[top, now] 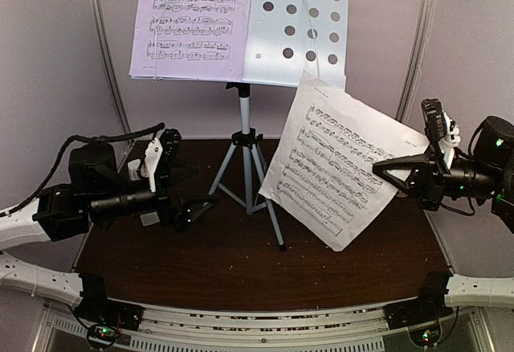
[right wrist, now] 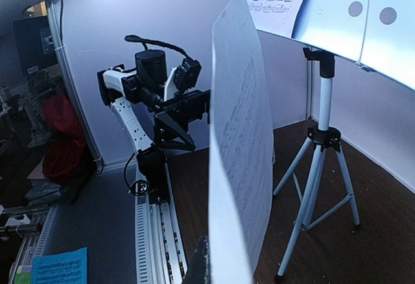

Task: Set up the instrument practice props

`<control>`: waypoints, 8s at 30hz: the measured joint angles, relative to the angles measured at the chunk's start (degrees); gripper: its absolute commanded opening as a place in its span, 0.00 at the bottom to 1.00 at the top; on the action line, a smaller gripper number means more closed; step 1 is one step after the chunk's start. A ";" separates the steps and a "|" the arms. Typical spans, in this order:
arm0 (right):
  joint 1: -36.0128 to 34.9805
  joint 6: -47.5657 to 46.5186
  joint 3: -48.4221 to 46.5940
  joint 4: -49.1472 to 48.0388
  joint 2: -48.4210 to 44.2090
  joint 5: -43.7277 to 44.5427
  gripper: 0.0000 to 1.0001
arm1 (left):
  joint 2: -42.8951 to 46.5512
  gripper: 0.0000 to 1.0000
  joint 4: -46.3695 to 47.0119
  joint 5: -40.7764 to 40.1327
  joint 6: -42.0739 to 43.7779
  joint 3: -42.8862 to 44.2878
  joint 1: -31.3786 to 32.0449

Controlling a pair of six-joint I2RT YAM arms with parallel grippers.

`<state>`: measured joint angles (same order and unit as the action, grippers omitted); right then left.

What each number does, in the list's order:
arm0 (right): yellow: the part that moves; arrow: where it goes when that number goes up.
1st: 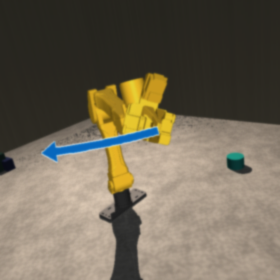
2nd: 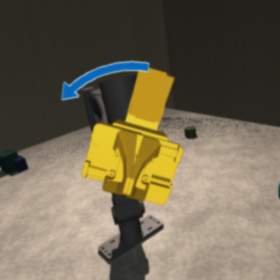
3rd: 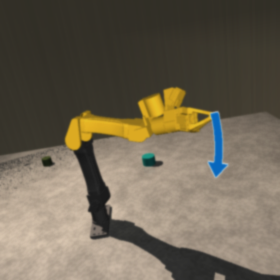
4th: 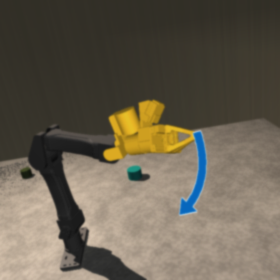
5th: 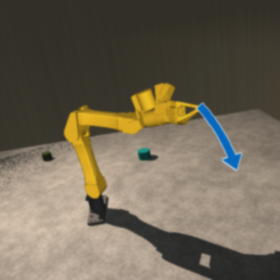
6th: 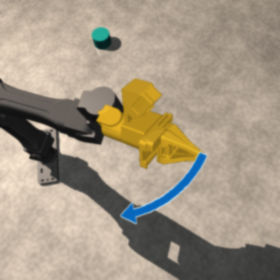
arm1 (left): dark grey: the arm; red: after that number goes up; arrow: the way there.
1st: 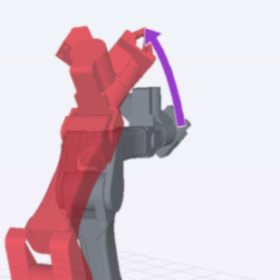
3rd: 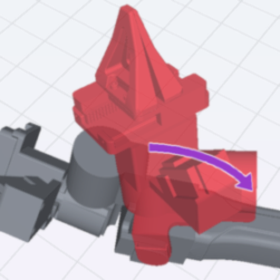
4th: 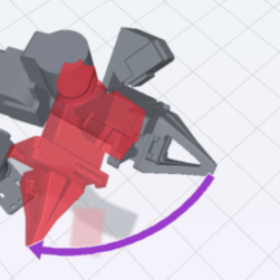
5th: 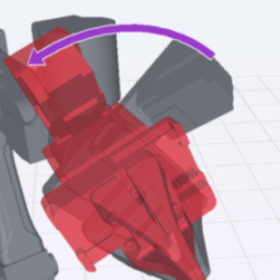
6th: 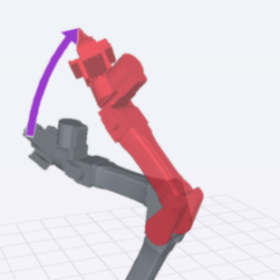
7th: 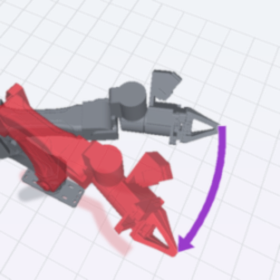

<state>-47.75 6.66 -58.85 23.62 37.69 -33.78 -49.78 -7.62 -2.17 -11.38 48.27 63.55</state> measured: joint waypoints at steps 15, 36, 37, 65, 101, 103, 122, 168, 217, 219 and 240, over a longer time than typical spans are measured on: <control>-0.76 -7.85 -3.96 11.30 2.12 -7.41 0.00 | -17.94 0.97 2.05 17.92 5.25 9.68 -0.59; -0.79 -7.93 -5.75 11.26 1.84 -4.94 0.00 | -14.64 0.89 24.11 25.64 -3.98 -0.37 1.40; -0.79 -7.93 -5.75 11.23 1.88 -4.92 0.00 | -15.19 0.88 25.86 26.34 -4.79 -0.37 1.40; -0.85 -4.72 -12.48 3.72 6.62 8.85 0.40 | -20.55 0.00 20.76 3.93 -2.49 15.43 7.80; -1.33 6.56 -53.37 -1.36 42.60 41.38 0.63 | -28.92 0.00 -13.97 -15.02 -5.95 66.40 -6.78; -1.42 7.04 -55.43 -0.17 44.39 41.42 0.61 | -29.77 0.00 -14.03 -14.99 -5.25 66.49 -6.78; -1.49 10.47 -60.81 2.27 50.36 41.55 0.40 | -30.69 0.00 -13.44 -14.64 -2.32 67.52 -6.78; -3.91 4.76 -42.69 -20.02 44.50 41.31 0.00 | -39.93 0.00 -13.66 -15.56 3.67 77.72 -7.37; -5.14 -3.78 -36.13 -29.46 42.14 38.69 0.00 | -50.45 0.00 -16.59 4.07 5.84 88.24 -10.97; -5.16 -3.80 -36.13 -29.49 42.14 38.69 0.00 | -50.56 0.00 -16.00 4.15 5.25 88.00 -10.99; -5.18 -3.98 -35.63 -29.92 41.81 38.71 0.00 | -49.92 0.35 -8.81 3.89 0.94 80.56 -11.02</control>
<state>-52.93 2.68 -94.48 -6.31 79.50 4.93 -99.70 -16.43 1.72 -10.44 128.84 52.53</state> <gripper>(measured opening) 0.029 0.280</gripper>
